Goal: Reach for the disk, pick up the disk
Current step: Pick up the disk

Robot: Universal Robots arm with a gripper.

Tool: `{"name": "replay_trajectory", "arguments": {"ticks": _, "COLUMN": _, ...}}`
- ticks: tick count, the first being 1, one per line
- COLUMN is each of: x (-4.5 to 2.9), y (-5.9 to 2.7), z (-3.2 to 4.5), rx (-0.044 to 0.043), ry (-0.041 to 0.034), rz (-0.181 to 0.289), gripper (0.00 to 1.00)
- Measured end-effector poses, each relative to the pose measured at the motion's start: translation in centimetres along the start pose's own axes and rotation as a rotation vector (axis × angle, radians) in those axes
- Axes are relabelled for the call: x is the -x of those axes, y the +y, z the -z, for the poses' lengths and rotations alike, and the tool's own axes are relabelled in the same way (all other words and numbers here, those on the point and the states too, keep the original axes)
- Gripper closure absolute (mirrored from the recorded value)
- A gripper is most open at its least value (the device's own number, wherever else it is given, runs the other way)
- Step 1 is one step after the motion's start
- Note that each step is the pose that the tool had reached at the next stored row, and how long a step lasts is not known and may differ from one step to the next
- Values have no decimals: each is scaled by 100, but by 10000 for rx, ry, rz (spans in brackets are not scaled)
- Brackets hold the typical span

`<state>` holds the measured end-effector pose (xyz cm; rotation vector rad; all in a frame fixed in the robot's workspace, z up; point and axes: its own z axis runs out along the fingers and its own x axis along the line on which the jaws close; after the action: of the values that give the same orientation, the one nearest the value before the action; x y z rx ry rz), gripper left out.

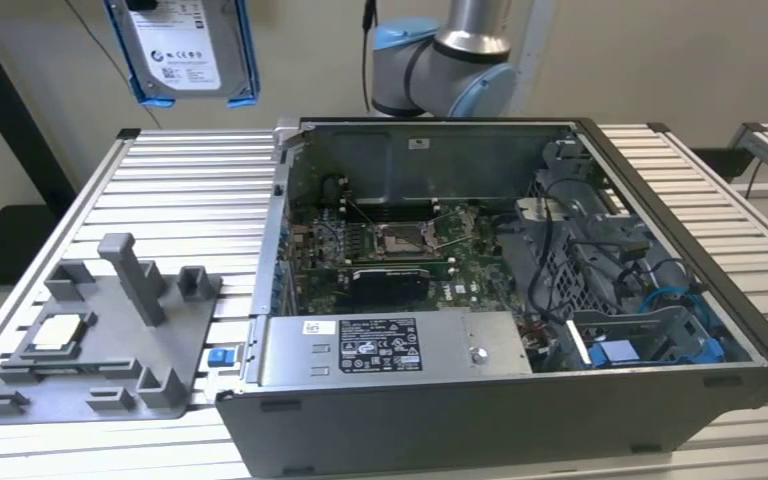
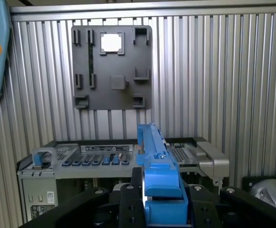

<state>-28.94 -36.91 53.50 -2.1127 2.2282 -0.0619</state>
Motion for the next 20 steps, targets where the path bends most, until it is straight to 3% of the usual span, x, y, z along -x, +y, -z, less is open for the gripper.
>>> {"name": "replay_trajectory", "arguments": {"ticks": 20, "x": 28, "y": -536, "z": -42, "rx": 8, "ry": 0, "rz": -1, "gripper": 100}}
